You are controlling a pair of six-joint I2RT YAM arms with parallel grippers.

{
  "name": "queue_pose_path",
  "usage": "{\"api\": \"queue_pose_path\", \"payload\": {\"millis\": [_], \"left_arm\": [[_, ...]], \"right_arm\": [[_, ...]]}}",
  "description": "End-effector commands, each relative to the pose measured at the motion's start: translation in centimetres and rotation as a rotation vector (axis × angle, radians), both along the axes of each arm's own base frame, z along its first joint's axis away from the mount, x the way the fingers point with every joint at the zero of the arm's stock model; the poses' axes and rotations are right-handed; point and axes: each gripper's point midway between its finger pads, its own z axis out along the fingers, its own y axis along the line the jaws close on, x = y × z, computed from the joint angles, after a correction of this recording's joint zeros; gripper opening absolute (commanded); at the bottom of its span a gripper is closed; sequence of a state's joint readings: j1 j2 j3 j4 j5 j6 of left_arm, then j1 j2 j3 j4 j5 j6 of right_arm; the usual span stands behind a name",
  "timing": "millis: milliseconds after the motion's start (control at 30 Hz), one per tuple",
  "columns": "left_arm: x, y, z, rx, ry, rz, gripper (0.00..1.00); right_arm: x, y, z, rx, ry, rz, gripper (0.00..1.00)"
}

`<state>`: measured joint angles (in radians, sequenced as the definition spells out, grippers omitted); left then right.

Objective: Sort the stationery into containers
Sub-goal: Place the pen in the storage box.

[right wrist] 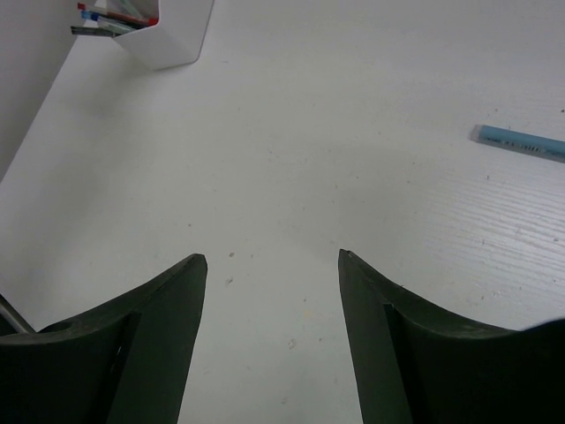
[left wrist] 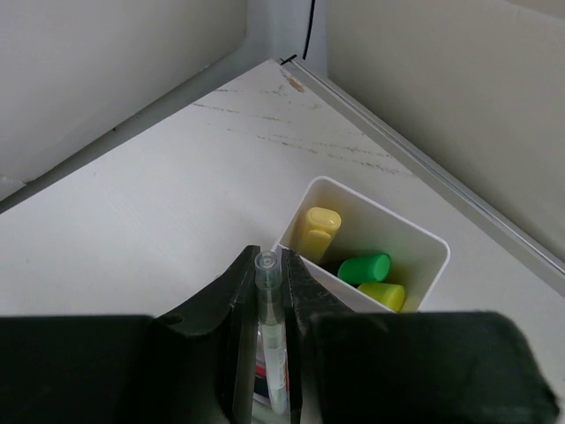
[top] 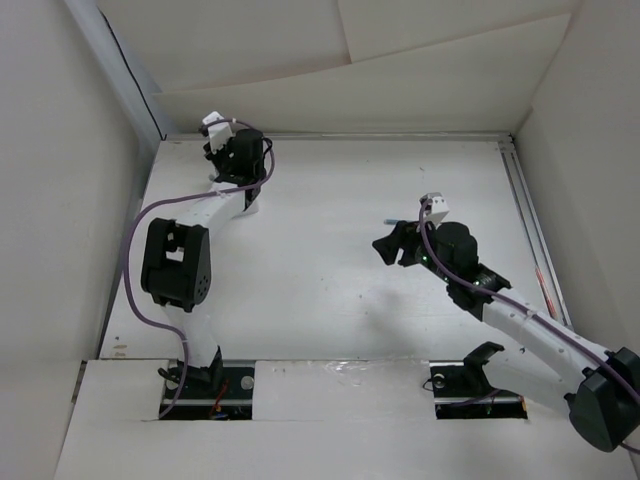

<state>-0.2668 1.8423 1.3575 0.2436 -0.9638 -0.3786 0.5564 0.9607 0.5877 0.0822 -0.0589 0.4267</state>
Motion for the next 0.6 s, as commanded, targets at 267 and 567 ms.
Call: {"api": "queue_pose_path", "payload": {"millis": [267,567], "left_arm": [[0.4,0.0,3.2,-0.020,-0.074,0.001,0.35],[-0.5,-4.8,10.9,-0.186,-0.267,-0.208,0.37]], "right_arm": [[2.0,-1.1,-0.5,-0.006,0.005,-0.093,0.79],[4.2,-5.9,-4.1,-0.045,0.134,-0.337,0.72]]}}
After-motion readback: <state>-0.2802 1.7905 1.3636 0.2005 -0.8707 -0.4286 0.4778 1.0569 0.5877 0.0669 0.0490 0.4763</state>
